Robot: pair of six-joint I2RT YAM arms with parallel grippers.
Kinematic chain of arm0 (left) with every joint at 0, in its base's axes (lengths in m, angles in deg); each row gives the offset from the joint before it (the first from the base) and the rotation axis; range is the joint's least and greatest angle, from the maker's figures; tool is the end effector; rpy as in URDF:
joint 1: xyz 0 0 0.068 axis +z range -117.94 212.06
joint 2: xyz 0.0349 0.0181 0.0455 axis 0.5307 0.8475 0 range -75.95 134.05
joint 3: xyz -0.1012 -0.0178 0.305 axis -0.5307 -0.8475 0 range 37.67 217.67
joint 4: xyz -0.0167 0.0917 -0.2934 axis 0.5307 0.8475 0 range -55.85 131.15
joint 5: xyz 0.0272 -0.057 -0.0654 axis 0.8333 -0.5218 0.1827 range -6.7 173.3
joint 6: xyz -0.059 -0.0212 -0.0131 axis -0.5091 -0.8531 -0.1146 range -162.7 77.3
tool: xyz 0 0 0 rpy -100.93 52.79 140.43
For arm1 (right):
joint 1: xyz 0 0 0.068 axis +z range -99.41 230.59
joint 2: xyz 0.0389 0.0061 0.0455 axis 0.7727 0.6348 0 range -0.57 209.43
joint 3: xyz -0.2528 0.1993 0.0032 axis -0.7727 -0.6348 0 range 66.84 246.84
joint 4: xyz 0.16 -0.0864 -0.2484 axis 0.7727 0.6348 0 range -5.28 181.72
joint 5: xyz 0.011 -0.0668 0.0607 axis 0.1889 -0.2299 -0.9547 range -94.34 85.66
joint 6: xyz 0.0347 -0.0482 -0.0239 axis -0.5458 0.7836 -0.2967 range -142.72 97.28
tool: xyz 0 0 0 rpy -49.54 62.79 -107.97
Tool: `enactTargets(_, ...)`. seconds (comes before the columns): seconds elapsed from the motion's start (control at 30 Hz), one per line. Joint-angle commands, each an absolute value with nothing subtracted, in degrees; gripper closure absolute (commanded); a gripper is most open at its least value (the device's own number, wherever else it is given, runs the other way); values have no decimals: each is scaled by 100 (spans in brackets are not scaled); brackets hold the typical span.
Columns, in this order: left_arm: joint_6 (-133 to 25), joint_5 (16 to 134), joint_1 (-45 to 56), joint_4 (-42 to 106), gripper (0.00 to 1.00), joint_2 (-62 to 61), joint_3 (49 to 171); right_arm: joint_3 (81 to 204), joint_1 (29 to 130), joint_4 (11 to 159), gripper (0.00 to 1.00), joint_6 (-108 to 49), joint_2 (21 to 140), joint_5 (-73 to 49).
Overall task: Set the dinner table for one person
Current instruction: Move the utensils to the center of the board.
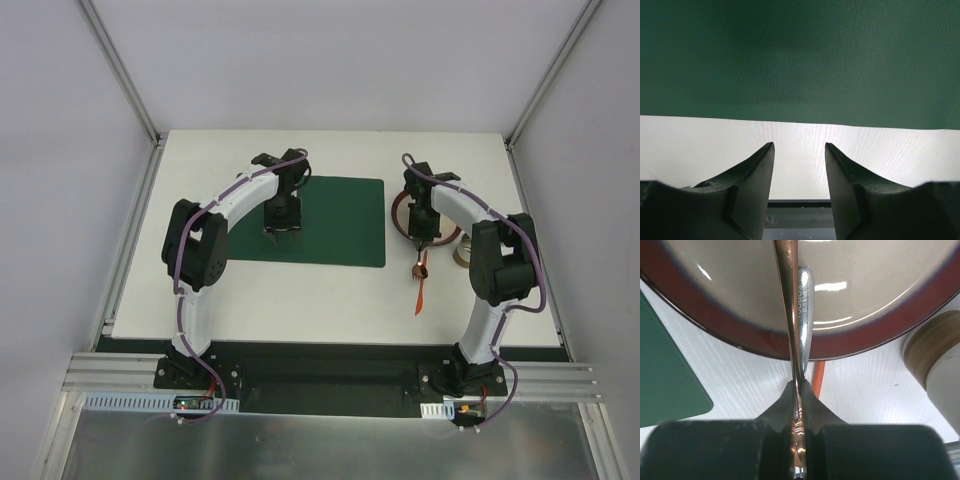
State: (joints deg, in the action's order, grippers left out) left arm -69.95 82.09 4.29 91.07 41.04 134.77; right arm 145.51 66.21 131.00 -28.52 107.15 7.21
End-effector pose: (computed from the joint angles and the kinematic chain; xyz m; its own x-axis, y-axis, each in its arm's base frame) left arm 0.4311 -0.2281 0.2297 -0.9811 -0.0009 -0.1933 0.0233 0.9922 -0.1228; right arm 0.4197 0.1069 0.2041 -0.9487 -0.1623 -0.2715 -0.1196 0.9786 -0.1672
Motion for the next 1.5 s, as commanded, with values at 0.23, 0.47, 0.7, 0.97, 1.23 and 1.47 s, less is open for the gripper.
enactTargets(0.23,-6951,8304,393,9330,55,3892,13637,14049,6931,12911,99,-3133,10445,814)
enactTargets(0.47,-6960,8304,393,9330,55,3901,13593,14084,7195,12841,99,-3204,10805,735)
enactTargets(0.7,-6951,8304,393,9338,55,3901,13576,14128,7397,12849,99,-3291,10990,761)
enactTargets(0.97,-6960,8304,393,9338,55,3866,13514,14075,7529,12928,99,-3370,10973,779)
enactTargets(1.23,-6977,8304,393,9330,55,3840,13488,14102,7749,13130,99,-3537,10946,989)
enactTargets(1.47,-6977,8304,393,9321,55,3787,13426,14154,7793,13236,90,-3643,11096,1174)
